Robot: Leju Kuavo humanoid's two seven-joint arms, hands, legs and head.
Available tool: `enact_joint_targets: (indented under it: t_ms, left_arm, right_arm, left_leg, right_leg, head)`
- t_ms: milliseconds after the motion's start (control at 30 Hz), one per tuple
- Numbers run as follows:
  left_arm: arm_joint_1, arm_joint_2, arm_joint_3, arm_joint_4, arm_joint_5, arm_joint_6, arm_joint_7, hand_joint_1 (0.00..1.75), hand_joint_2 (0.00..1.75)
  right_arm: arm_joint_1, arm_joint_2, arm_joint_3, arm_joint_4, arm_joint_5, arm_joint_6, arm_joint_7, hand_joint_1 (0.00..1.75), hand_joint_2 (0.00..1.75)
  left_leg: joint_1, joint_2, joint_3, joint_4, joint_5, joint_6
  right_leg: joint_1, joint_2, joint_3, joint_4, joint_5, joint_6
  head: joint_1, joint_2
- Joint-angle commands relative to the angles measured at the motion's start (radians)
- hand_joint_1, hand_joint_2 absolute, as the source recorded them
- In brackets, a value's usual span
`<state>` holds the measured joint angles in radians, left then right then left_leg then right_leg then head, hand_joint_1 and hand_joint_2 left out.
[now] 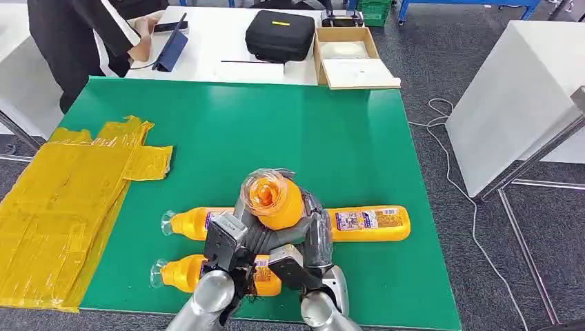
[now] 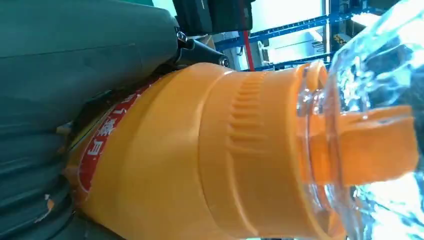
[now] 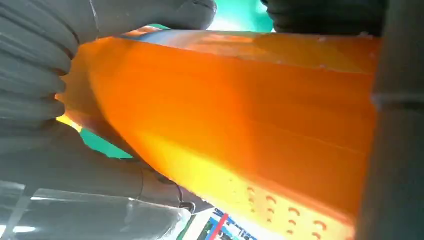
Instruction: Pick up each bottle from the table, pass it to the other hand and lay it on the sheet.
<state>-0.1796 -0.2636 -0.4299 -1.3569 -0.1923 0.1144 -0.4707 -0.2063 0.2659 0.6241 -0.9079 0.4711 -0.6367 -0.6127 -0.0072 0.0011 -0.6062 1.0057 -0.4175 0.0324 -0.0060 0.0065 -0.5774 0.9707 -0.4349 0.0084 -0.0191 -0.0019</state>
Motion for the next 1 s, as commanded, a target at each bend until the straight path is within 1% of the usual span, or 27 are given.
enact_joint_targets:
  t_ms: [33,167,267,300,333,367,400,467,600,700,767,800,833,900,933,967,1000]
  left_arm:
    - [-0.038,-0.005,-0.012,0.046,0.008,-0.002,0.003,1.75,1.75]
    - [-0.028,0.000,-0.003,0.025,0.013,0.002,0.002,1.75,1.75]
    - [-0.028,0.000,-0.003,0.025,0.013,0.002,0.002,1.75,1.75]
    - [-0.026,-0.001,-0.001,0.023,0.015,0.003,0.001,1.75,1.75]
    - [-0.025,0.001,0.001,0.021,0.015,0.003,0.001,1.75,1.75]
    - [-0.020,0.000,0.007,0.016,0.018,0.007,-0.001,1.75,1.75]
    - [-0.010,0.003,0.017,0.004,0.023,0.013,-0.005,1.75,1.75]
    - [0.007,0.013,0.038,-0.021,0.035,0.024,-0.017,1.75,1.75]
    - [0.017,0.022,0.051,-0.036,0.040,0.024,-0.021,1.75,1.75]
    - [0.054,0.039,0.093,-0.084,0.054,0.049,-0.040,1.75,1.75]
    - [0.103,0.054,0.146,-0.141,0.060,0.075,-0.054,1.75,1.75]
    - [0.125,0.059,0.167,-0.163,0.061,0.083,-0.061,1.75,1.75]
    - [0.158,0.063,0.201,-0.193,0.063,0.098,-0.070,1.75,1.75]
    - [0.208,0.062,0.249,-0.237,0.057,0.112,-0.088,1.75,1.75]
    - [0.237,0.055,0.279,-0.261,0.017,0.147,-0.106,1.75,1.75]
    - [0.258,0.039,0.306,-0.279,-0.060,0.214,-0.127,1.75,1.75]
    - [0.270,0.033,0.315,-0.290,-0.112,0.236,-0.126,1.75,1.75]
  right_arm:
    - [0.011,-0.030,0.017,-0.037,-0.014,-0.004,-0.016,1.75,1.75]
    - [0.035,-0.048,0.016,-0.110,-0.029,-0.001,-0.020,1.75,1.75]
    - [0.035,-0.048,0.016,-0.110,-0.029,-0.001,-0.020,1.75,1.75]
    - [0.039,-0.051,0.015,-0.120,-0.031,0.001,-0.020,1.75,1.75]
    - [0.043,-0.054,0.015,-0.132,-0.032,0.003,-0.019,1.62,1.75]
    - [0.056,-0.058,0.012,-0.162,-0.050,0.013,-0.026,0.17,1.75]
    - [0.077,-0.073,0.018,-0.212,-0.051,0.020,-0.027,0.00,1.75]
    - [0.120,-0.101,0.024,-0.314,-0.045,0.023,-0.021,0.00,1.75]
    - [0.148,-0.120,0.029,-0.375,-0.042,0.029,-0.011,0.00,1.75]
    - [0.218,-0.160,0.029,-0.509,-0.019,0.029,-0.010,0.00,1.75]
    - [0.282,-0.196,0.028,-0.611,0.023,0.029,0.015,0.00,1.75]
    - [0.304,-0.211,0.028,-0.646,0.035,0.025,0.025,0.00,1.75]
    - [0.324,-0.228,0.026,-0.688,0.044,0.023,0.030,0.00,1.75]
    - [0.339,-0.267,0.023,-0.721,0.064,0.005,0.039,0.00,1.75]
    - [0.349,-0.272,0.005,-0.736,0.089,-0.004,0.049,0.00,1.75]
    - [0.362,-0.250,-0.028,-0.760,0.126,0.011,0.064,0.00,1.75]
    - [0.367,-0.239,-0.053,-0.782,0.157,0.029,0.087,0.00,1.75]
  left_leg:
    - [0.000,-0.002,0.001,0.000,0.000,-0.002]
    - [0.000,-0.002,0.002,0.000,0.000,-0.002]
    - [0.000,-0.001,0.001,0.000,0.000,-0.002]
    - [0.000,-0.002,0.004,0.000,-0.001,-0.004]
    - [0.000,-0.002,0.002,0.000,-0.001,-0.003]
    - [0.000,-0.001,0.000,0.000,0.000,-0.001]
    - [0.000,-0.002,0.002,0.000,0.000,-0.003]
    - [0.000,-0.001,0.001,0.000,0.000,-0.002]
    - [0.000,-0.001,0.002,-0.001,-0.001,-0.002]
    - [0.000,-0.001,0.003,-0.001,-0.001,-0.003]
    - [0.000,0.000,0.001,-0.001,0.000,-0.001]
    - [0.000,0.000,0.005,-0.001,-0.002,-0.004]
    - [0.000,0.001,0.002,-0.001,-0.001,-0.002]
    - [0.000,0.002,0.003,-0.001,-0.002,-0.003]
    - [0.000,0.002,0.002,-0.001,-0.002,-0.002]
    - [0.000,0.002,0.003,-0.001,-0.003,-0.003]
    - [0.000,0.002,0.002,-0.001,-0.003,-0.003]
  right_leg:
    - [0.000,-0.002,0.001,0.000,0.000,0.000]
    - [0.000,-0.003,0.003,0.000,-0.001,0.000]
    - [0.000,-0.002,0.001,-0.001,0.000,0.000]
    - [0.000,-0.003,0.004,0.000,-0.001,0.000]
    - [0.000,-0.002,0.003,0.000,-0.001,0.000]
    - [0.000,-0.001,0.001,0.000,0.000,0.000]
    - [0.000,-0.002,0.003,0.000,-0.001,0.000]
    - [0.000,-0.002,0.001,0.000,0.000,0.000]
    - [0.000,-0.001,0.003,-0.001,-0.001,0.000]
    - [0.000,-0.001,0.004,-0.001,-0.001,0.000]
    - [0.000,0.000,0.002,-0.001,0.000,0.000]
    - [0.000,-0.001,0.006,-0.001,-0.002,-0.001]
    - [0.000,0.000,0.002,-0.001,-0.001,0.000]
    - [0.000,0.002,0.003,-0.001,-0.001,0.000]
    - [0.000,0.002,0.003,-0.001,-0.001,0.000]
    - [0.000,0.002,0.004,-0.001,-0.002,0.000]
    - [0.000,0.002,0.003,-0.001,-0.002,-0.001]
  head:
    - [0.000,0.000]
    - [0.000,0.000]
    - [0.000,0.000]
    - [0.000,0.000]
    - [0.000,0.000]
    - [0.000,0.000]
    - [0.000,0.000]
    - [0.000,0.000]
    - [0.000,0.000]
    - [0.000,0.000]
    - [0.000,0.000]
    - [0.000,0.000]
    - [0.000,0.000]
    - [0.000,0.000]
    - [0.000,0.000]
    - [0.000,0.000]
    - [0.000,0.000]
